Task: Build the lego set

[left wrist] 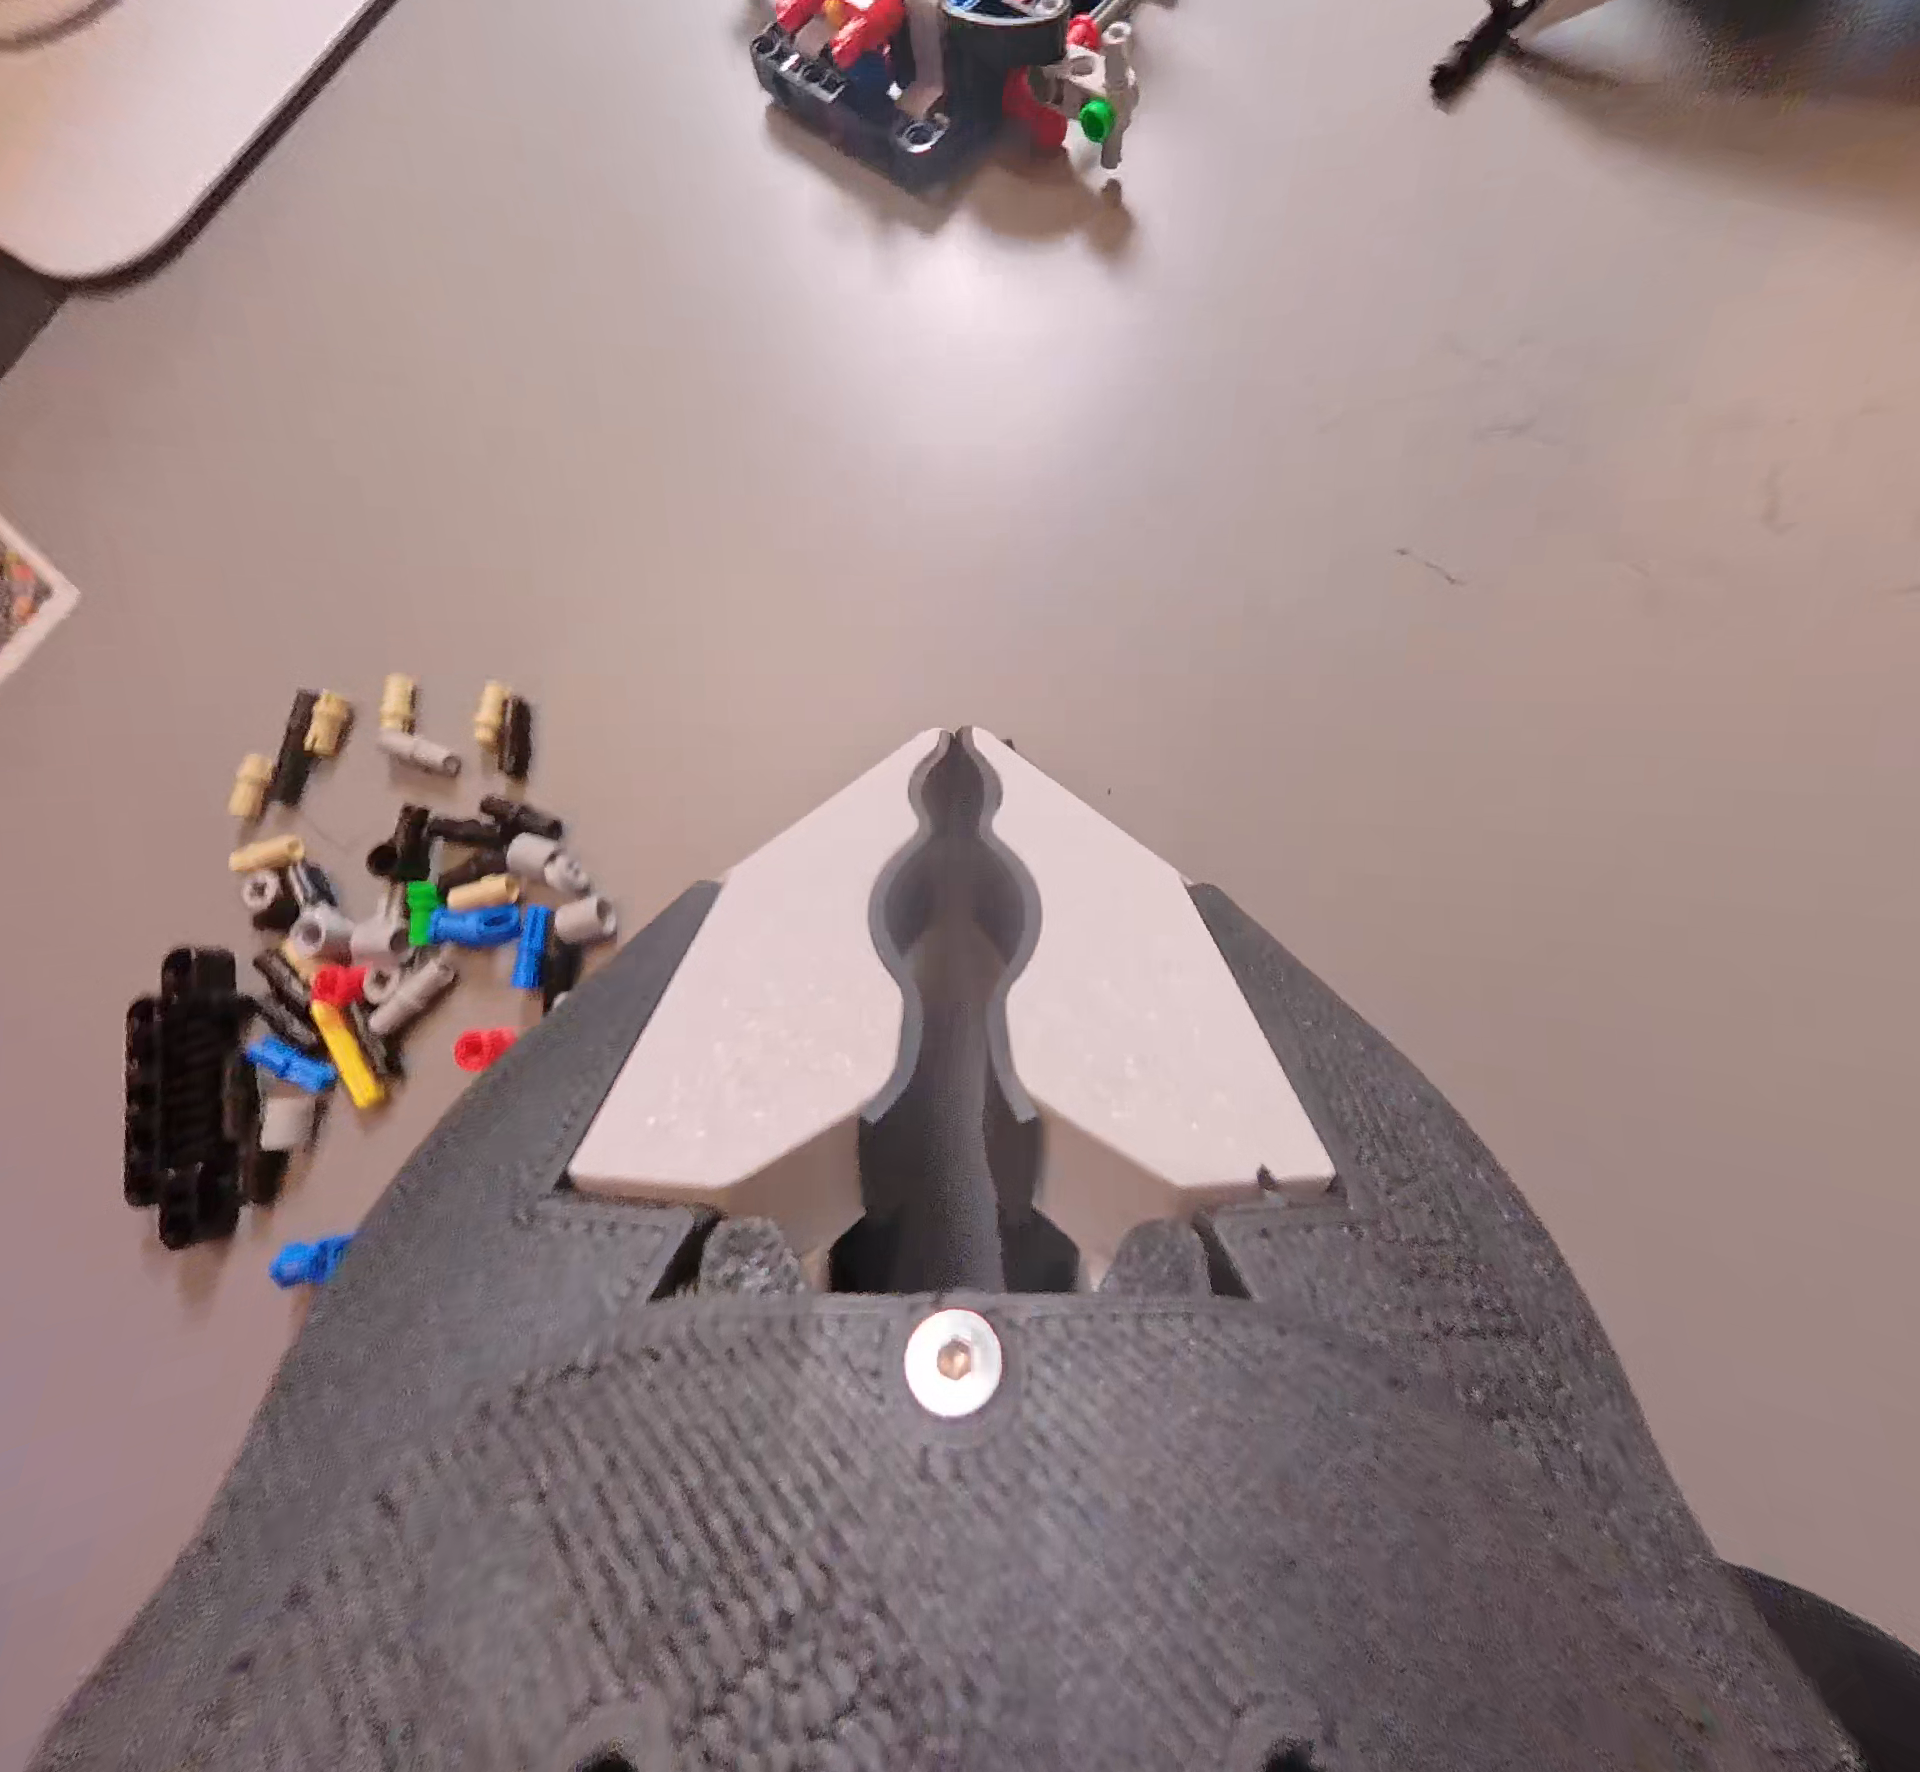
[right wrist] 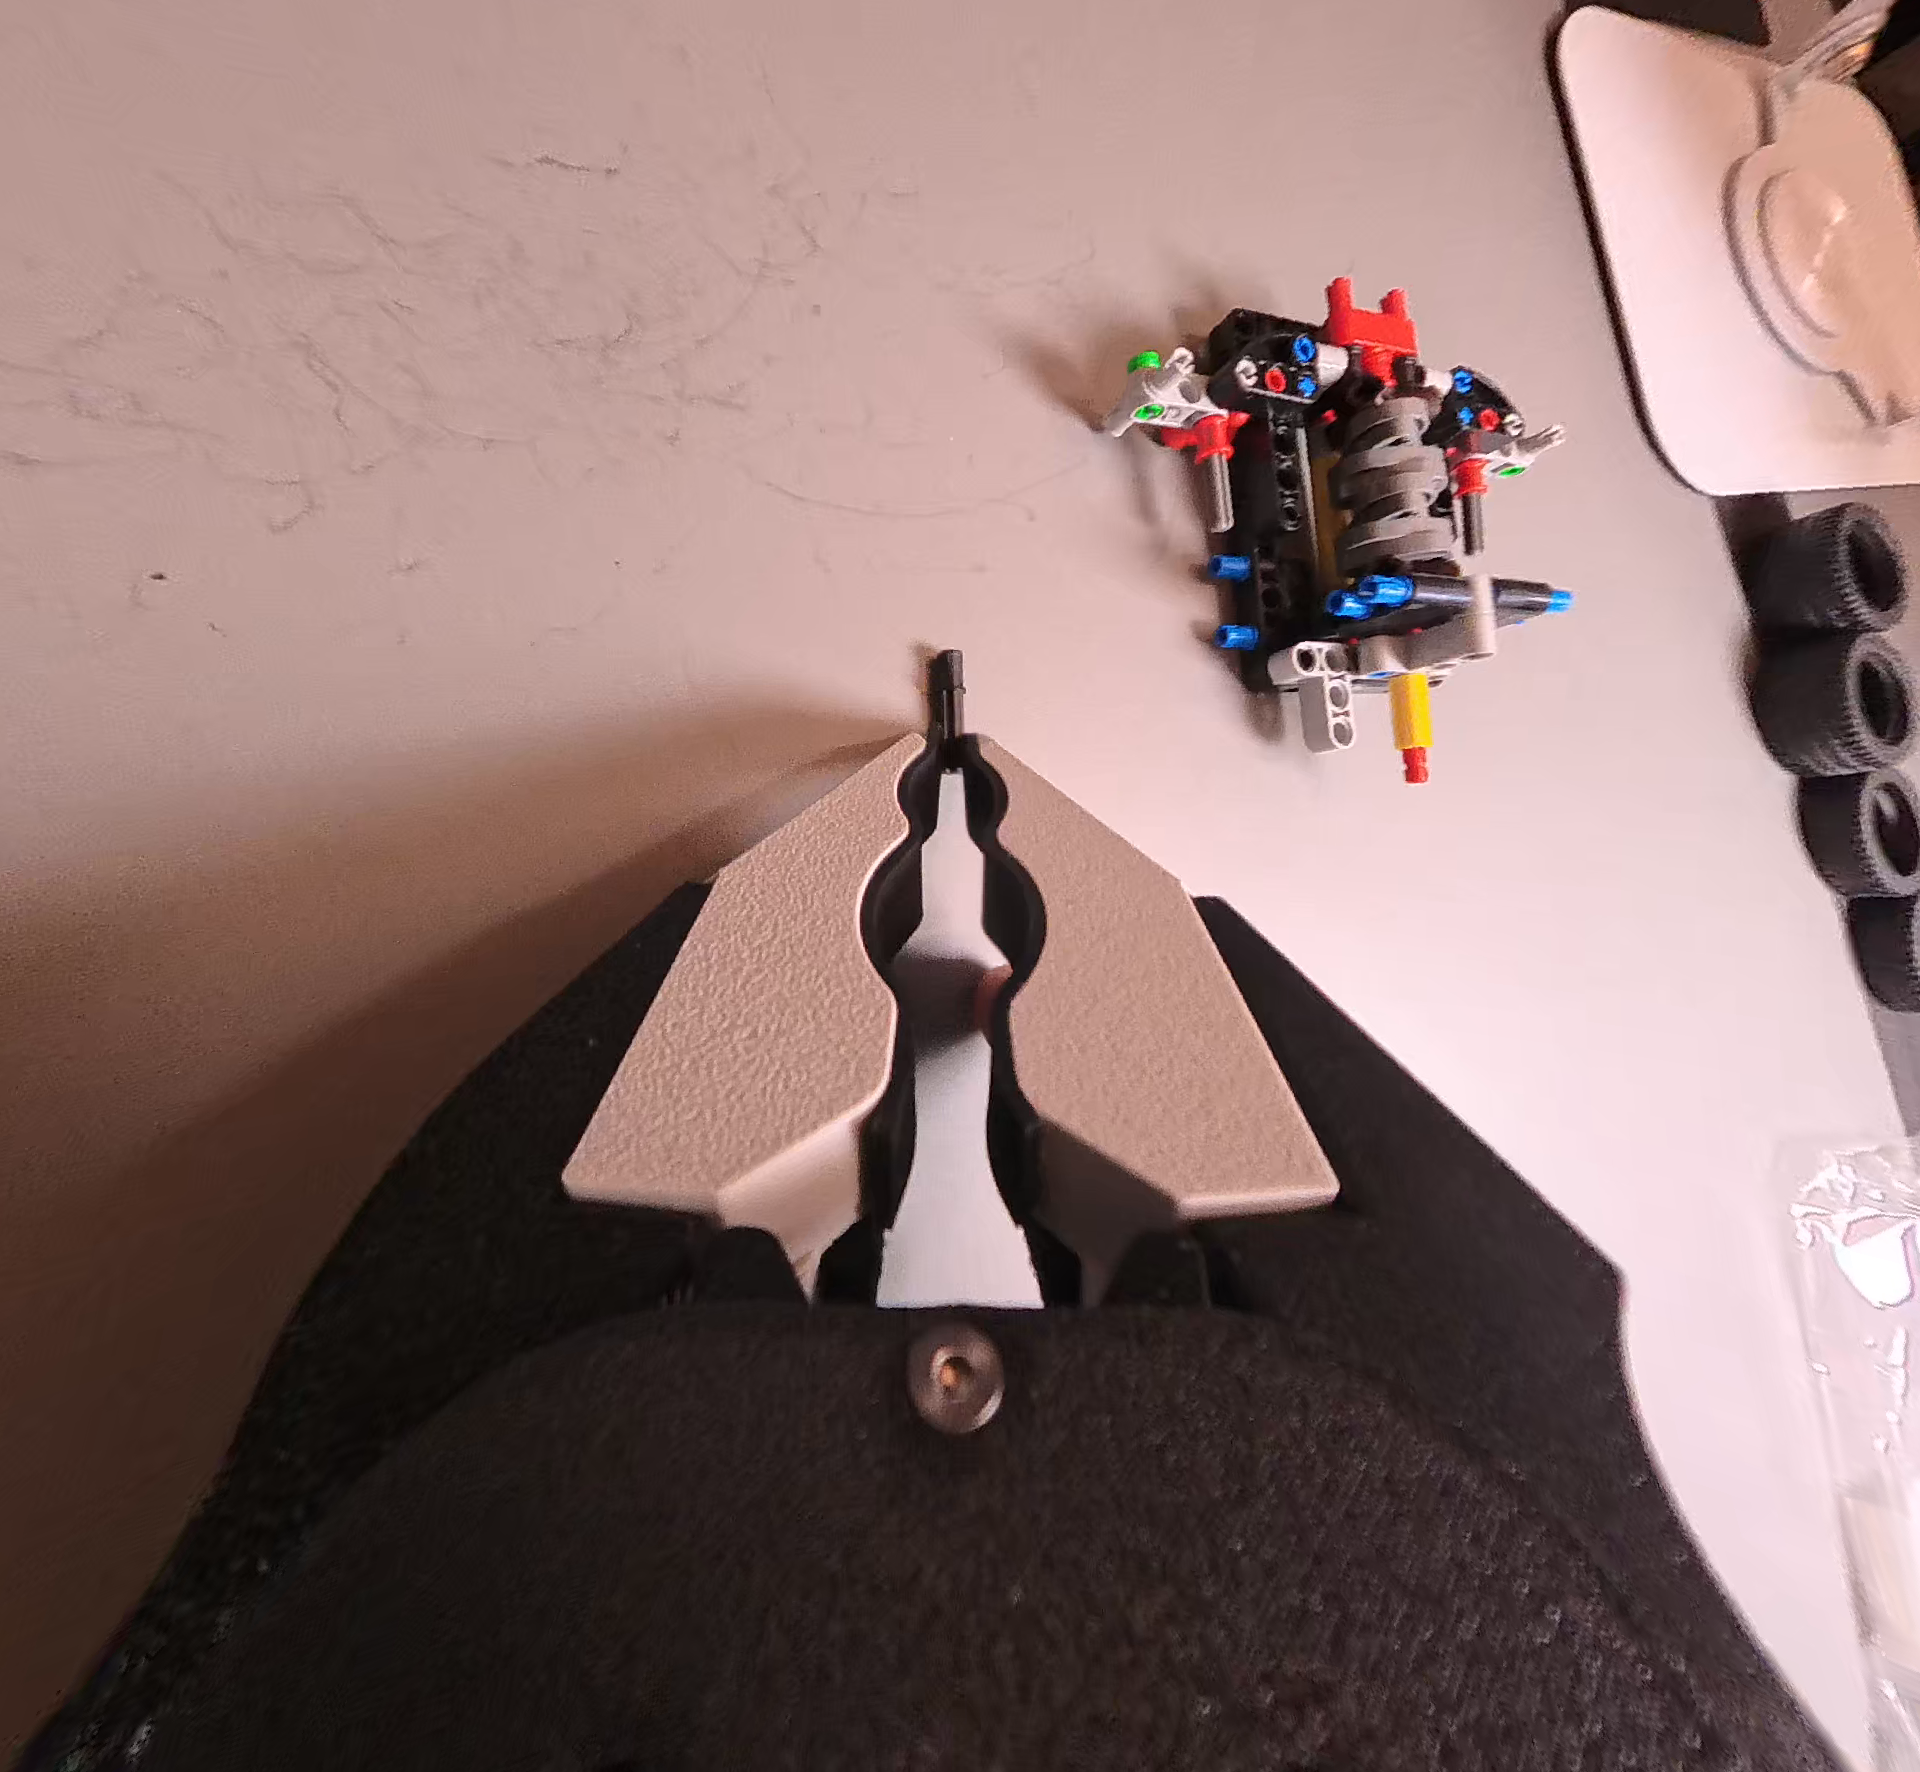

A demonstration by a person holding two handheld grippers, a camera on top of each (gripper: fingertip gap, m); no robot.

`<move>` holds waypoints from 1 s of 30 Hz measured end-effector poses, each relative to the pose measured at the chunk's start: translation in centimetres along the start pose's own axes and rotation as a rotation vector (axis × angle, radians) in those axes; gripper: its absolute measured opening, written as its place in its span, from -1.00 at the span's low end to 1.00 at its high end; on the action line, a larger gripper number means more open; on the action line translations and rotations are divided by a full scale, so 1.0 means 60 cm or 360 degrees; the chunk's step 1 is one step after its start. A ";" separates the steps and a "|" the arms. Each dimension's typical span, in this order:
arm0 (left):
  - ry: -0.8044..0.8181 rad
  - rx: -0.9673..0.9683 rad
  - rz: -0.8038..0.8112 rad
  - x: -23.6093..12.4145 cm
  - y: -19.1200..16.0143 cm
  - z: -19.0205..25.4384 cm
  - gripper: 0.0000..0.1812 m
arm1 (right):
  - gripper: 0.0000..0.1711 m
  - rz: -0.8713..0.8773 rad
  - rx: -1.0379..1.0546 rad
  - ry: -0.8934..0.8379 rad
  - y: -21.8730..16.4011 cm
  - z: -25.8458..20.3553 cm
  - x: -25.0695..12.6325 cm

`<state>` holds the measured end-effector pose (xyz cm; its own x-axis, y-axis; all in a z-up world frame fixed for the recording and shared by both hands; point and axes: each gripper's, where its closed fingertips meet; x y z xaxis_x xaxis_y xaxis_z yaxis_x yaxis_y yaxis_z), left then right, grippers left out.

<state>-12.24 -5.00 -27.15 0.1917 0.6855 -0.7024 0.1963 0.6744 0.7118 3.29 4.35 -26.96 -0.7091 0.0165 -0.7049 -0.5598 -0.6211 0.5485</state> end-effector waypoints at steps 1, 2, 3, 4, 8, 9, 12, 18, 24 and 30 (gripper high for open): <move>-0.0023 0.0038 -0.0001 0.005 0.005 0.007 -1.00 | -0.99 -0.0001 -0.0021 -0.0014 0.001 0.001 0.001; -0.0066 0.0068 0.0014 0.010 0.014 0.020 -1.00 | -0.99 -0.0008 -0.0030 -0.0022 0.001 0.001 0.002; -0.0103 0.0092 0.0031 0.015 0.025 0.033 -1.00 | -0.99 -0.0013 -0.0024 -0.0031 0.001 0.002 0.003; -0.0130 0.0133 0.0035 0.021 0.035 0.047 -1.00 | -0.99 -0.0016 -0.0017 -0.0039 0.001 0.003 0.003; -0.0213 0.0314 0.0020 0.055 0.073 0.101 -1.00 | -0.99 -0.0025 -0.0023 -0.0069 0.001 0.004 0.004; -0.0228 0.0339 0.0015 0.064 0.078 0.110 -1.00 | -0.97 -0.0013 -0.0015 -0.0069 0.002 0.003 0.003; -0.0247 0.0350 0.0016 0.083 0.083 0.120 -1.00 | -0.79 0.0064 0.0079 -0.0015 0.007 -0.003 -0.002; -0.0384 0.0165 0.0238 0.024 0.105 0.108 -0.70 | -0.65 0.0214 0.0194 -0.0008 0.013 0.005 -0.025; -0.0396 -0.0014 0.0142 -0.059 0.033 0.039 -0.65 | -0.66 0.0384 0.0310 -0.0063 0.015 0.023 -0.058; -0.0282 0.0064 -0.0049 -0.042 -0.030 0.035 -0.74 | -0.67 0.0432 0.0369 -0.0075 0.016 0.028 -0.064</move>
Point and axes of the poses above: each gripper's, where its closed fingertips meet, x out along the fingers, y out of its top, z = x × y across the jaws, and after that the axes turned 9 degrees about -x, right-handed
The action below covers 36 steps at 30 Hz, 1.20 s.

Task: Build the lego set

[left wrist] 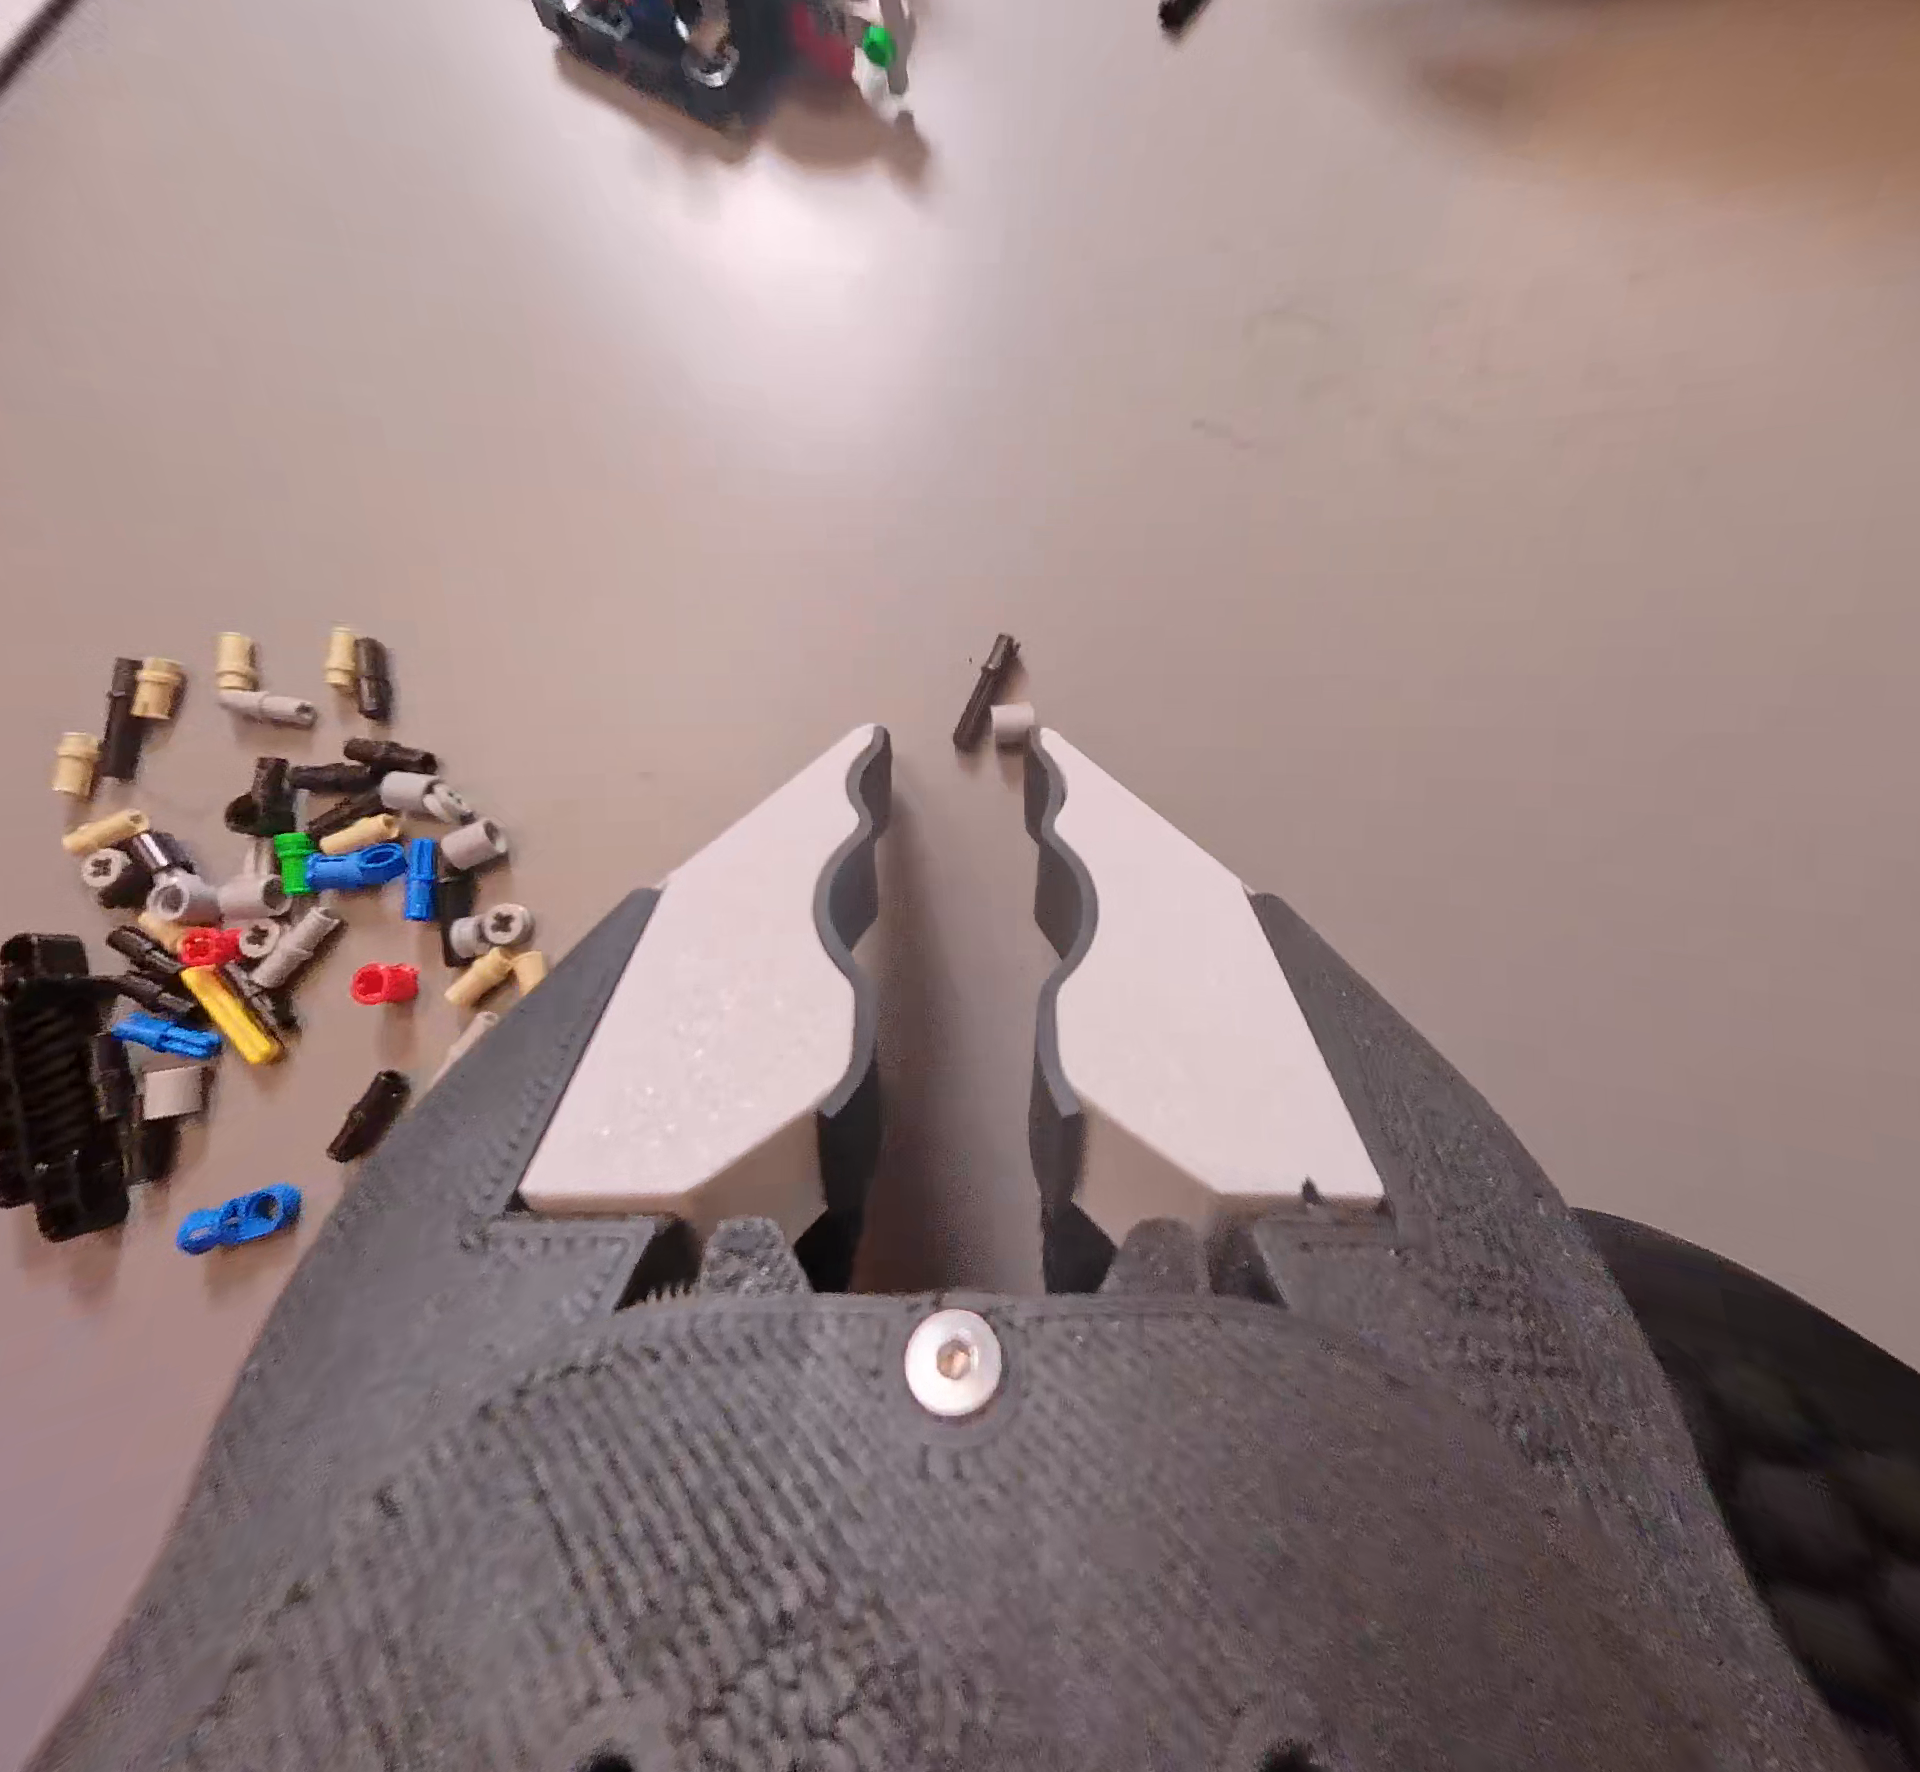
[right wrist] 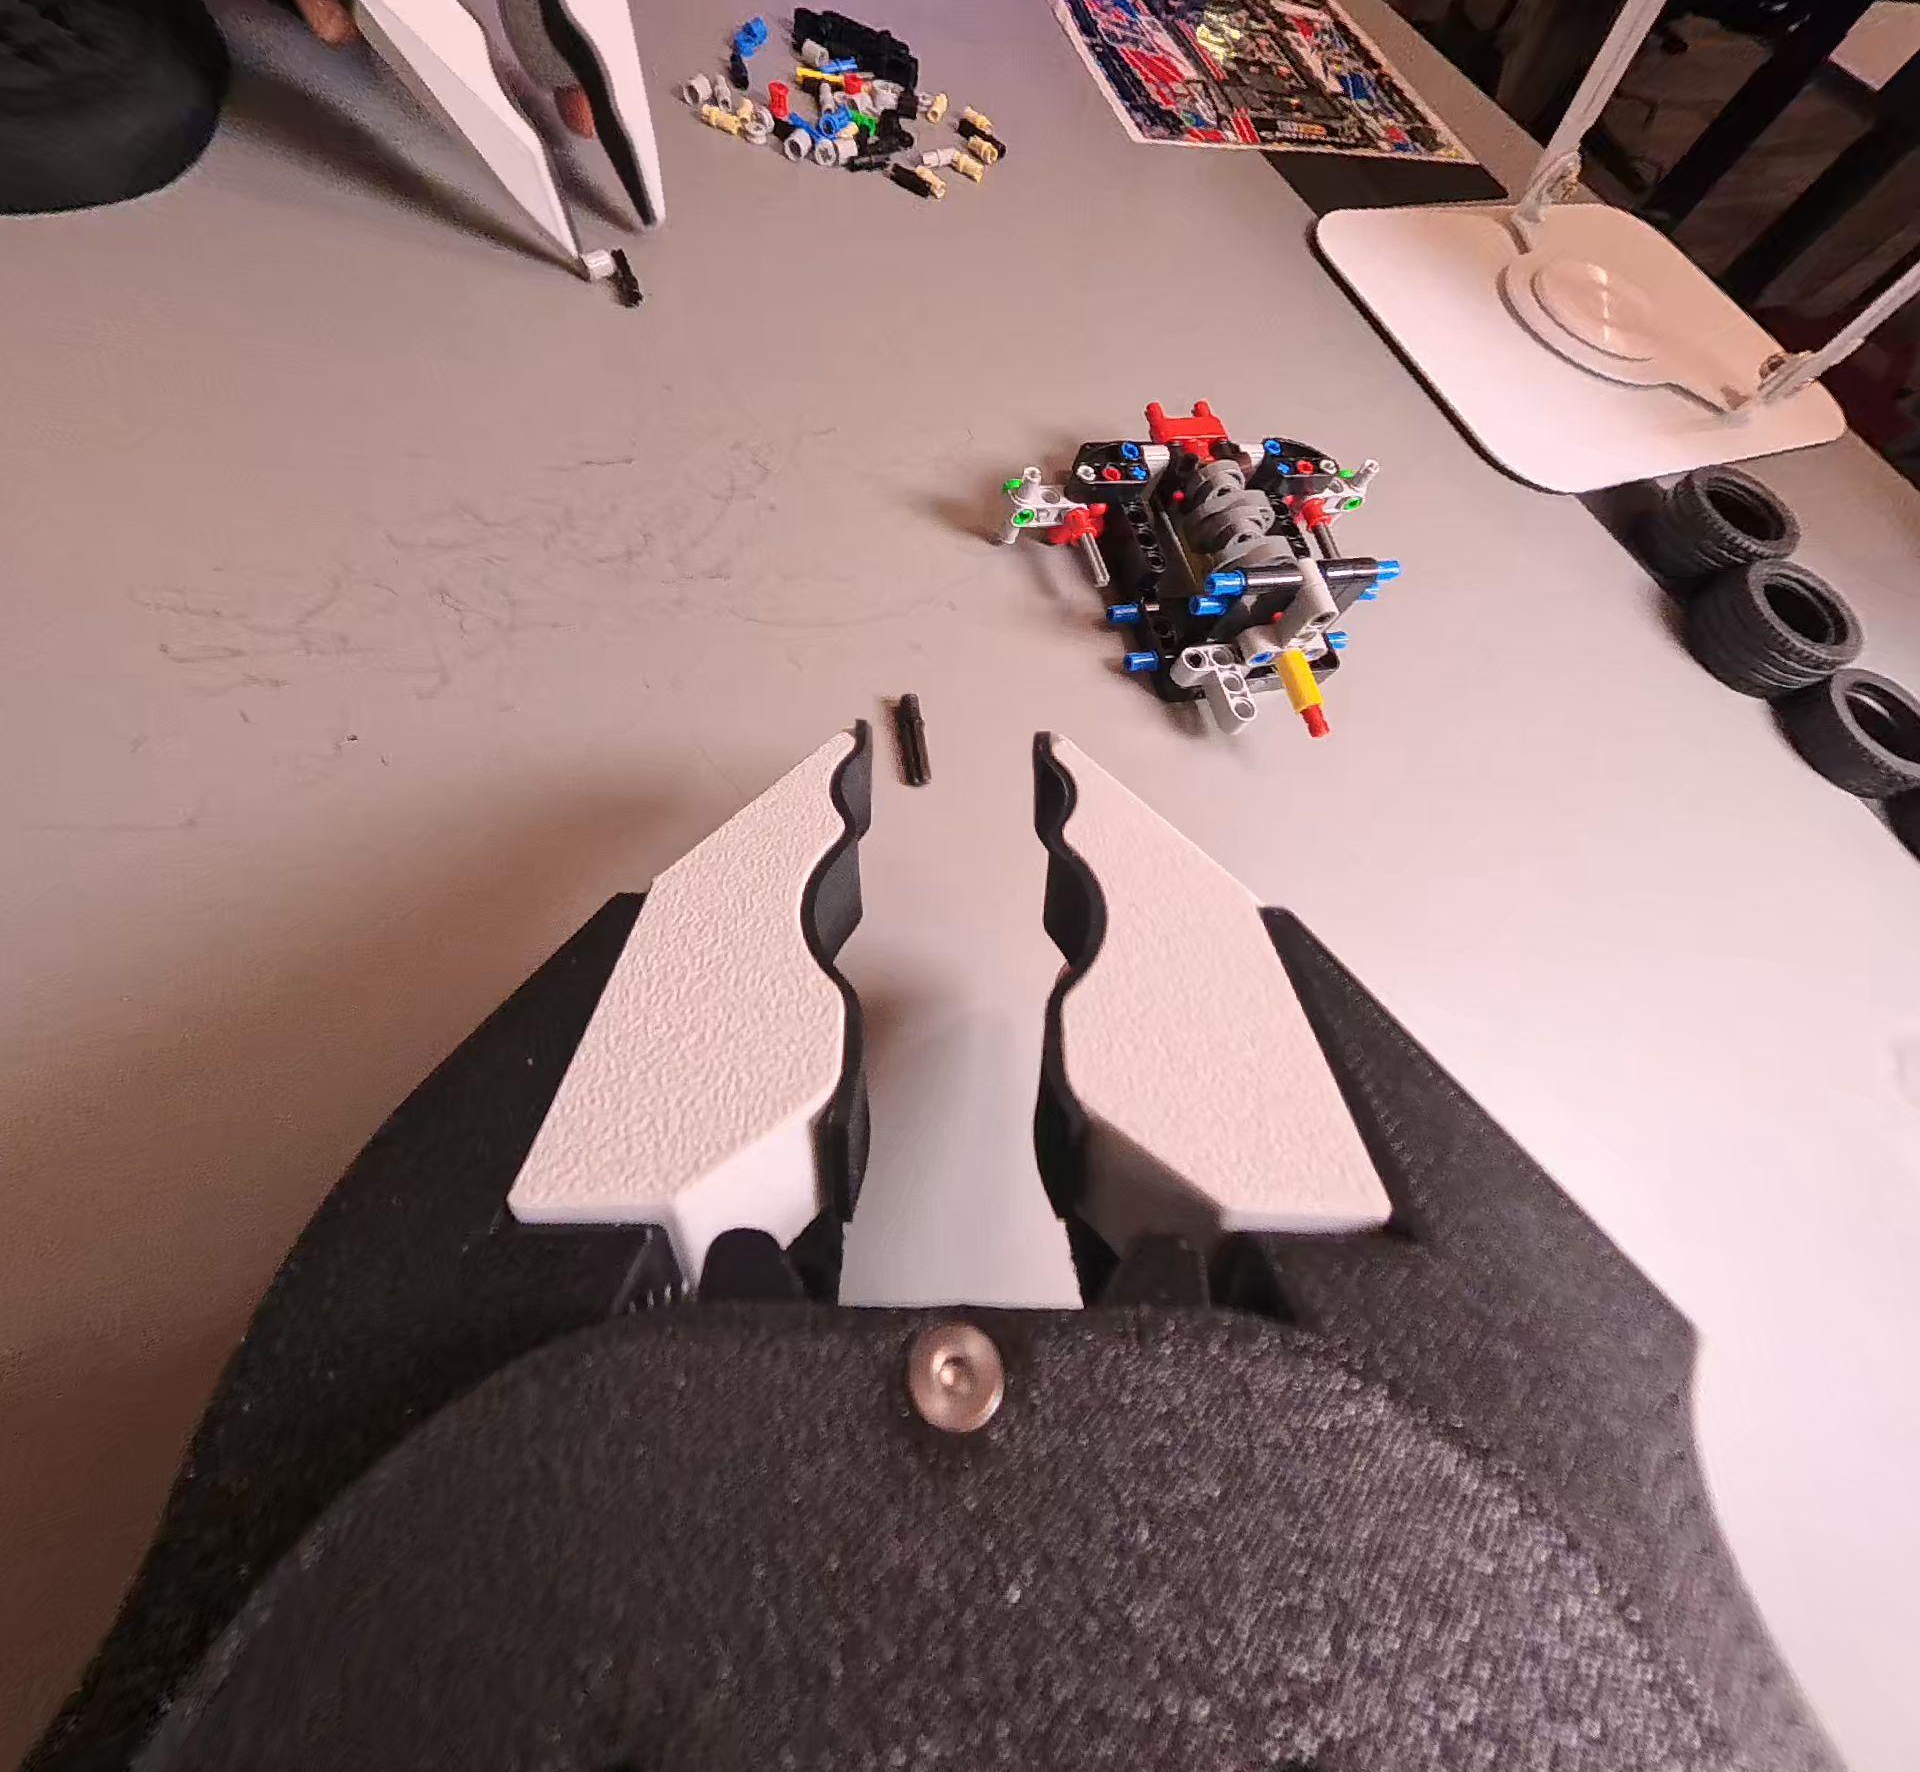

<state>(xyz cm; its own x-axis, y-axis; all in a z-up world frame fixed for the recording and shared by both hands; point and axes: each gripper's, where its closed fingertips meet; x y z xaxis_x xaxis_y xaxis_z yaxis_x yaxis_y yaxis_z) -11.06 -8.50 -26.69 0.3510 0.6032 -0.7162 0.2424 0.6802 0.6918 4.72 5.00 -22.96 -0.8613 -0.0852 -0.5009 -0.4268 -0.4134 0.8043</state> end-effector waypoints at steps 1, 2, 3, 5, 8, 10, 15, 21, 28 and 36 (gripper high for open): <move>0.0006 0.0007 -0.0026 0.004 -0.004 -0.001 -0.77 | -0.67 0.0002 -0.0001 0.0006 0.001 -0.002 0.001; -0.0004 0.0008 -0.0020 0.006 -0.003 0.000 -0.81 | -0.67 0.0002 -0.0007 0.0010 0.001 -0.003 0.002; -0.0020 0.0006 -0.0012 0.006 -0.001 0.001 -0.84 | -0.67 0.0000 -0.0013 0.0014 0.001 -0.005 0.003; -0.0026 -0.0001 -0.0025 0.008 -0.003 -0.001 -0.83 | -0.67 0.0000 -0.0019 0.0018 0.001 -0.007 0.004; -0.0045 -0.0002 -0.0010 0.011 -0.001 0.001 -0.86 | -0.68 0.0003 -0.0011 0.0022 0.001 -0.008 0.005; 0.0012 0.0008 0.0002 0.012 0.003 -0.009 -0.89 | -0.68 0.0001 -0.0010 0.0031 0.001 -0.010 0.007; 0.0020 -0.0003 0.0001 0.019 0.011 -0.020 -0.90 | -0.68 0.0000 -0.0020 0.0046 0.002 -0.015 0.009; 0.0005 0.0108 0.0014 0.038 0.037 -0.013 -0.98 | -0.69 0.0017 -0.0018 0.0046 0.006 -0.015 0.007; 0.0008 0.0228 0.0085 0.100 0.102 0.050 -0.98 | -0.69 0.0032 -0.0008 0.0039 0.006 -0.011 0.003; 0.0113 0.0205 0.0110 0.095 0.111 0.047 -0.73 | -0.69 0.0086 0.0068 -0.0097 0.004 0.026 -0.029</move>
Point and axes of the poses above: each gripper's, where its closed fingertips meet, x out along the fingers, y out of its top, z = x × y across the jaws, and after that the axes turned 9 degrees about -x, right-handed
